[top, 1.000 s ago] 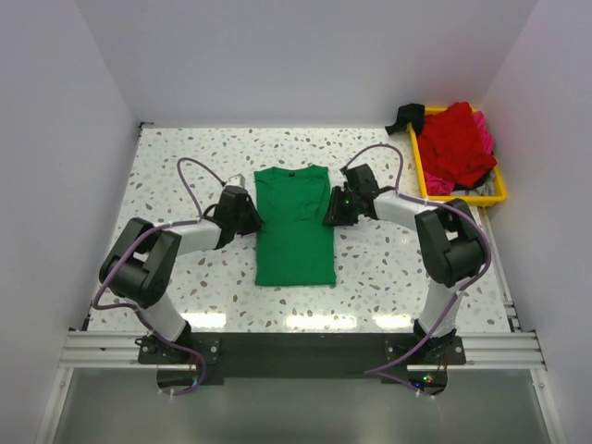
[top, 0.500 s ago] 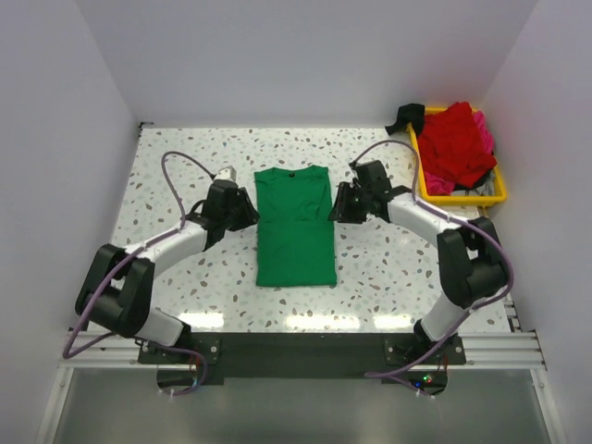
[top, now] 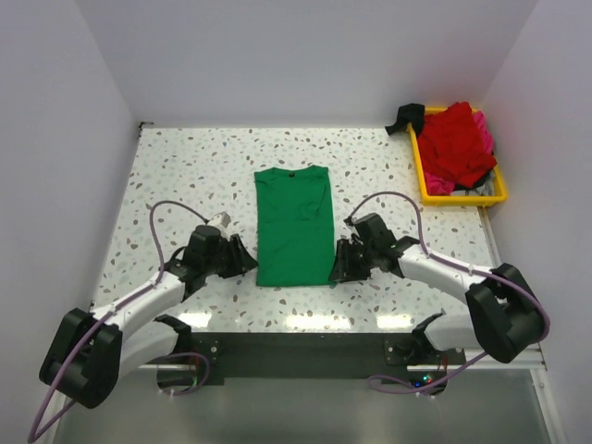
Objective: Fold and stack the t-shirts
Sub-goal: Fold the tshirt
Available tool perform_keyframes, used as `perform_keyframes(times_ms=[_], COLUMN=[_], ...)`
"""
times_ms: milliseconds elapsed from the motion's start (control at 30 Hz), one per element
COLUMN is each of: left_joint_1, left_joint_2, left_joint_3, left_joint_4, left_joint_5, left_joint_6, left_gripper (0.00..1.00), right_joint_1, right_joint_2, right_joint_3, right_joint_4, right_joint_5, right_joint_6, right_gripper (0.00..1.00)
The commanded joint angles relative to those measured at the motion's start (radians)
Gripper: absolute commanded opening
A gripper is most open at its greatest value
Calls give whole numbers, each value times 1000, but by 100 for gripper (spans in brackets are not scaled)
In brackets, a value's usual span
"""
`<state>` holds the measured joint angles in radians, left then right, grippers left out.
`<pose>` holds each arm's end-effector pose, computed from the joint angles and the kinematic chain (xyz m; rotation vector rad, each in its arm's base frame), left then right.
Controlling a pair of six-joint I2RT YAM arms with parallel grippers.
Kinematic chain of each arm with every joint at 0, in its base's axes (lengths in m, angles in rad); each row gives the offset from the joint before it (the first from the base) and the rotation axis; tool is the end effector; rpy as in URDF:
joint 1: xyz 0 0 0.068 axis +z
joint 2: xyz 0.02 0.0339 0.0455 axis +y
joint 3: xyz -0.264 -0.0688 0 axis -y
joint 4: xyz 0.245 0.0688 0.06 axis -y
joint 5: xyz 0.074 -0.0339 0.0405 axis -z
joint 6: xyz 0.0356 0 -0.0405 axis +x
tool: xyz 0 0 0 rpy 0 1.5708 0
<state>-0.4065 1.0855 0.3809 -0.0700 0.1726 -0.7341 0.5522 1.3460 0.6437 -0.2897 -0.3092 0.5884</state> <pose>0.1816 -0.0848 0.1577 -0.3128 2.4413 -0.7376 0.2037 0.1382 0.1681 -0.0767 2.7109 0.7909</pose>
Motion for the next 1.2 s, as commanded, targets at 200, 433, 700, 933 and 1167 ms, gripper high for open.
perform_keyframes(times_ms=[200,433,700,933,1167], left_joint_1=[-84,-141,-152,-152,-152], left_joint_2=[-79,-56,-30,-36,-44], left_joint_3=[-76,-99,-102,-103,-112], left_joint_4=[53,52,46,45,47], left_joint_5=[77,21,-1,-15,-22], left_joint_6=[-68,-96,-113,-122,-129], left_gripper=[48,47,43,40,38], right_joint_1=[45,46,45,45,45], right_joint_2=[-57,-45,-93,-127,-110], right_joint_3=[-104,-131,-139,-148,-180], right_joint_4=[101,147,153,155,199], right_joint_5=[-1,1,35,48,51], right_joint_6=[136,162,183,200,214], right_gripper=[41,41,41,41,41])
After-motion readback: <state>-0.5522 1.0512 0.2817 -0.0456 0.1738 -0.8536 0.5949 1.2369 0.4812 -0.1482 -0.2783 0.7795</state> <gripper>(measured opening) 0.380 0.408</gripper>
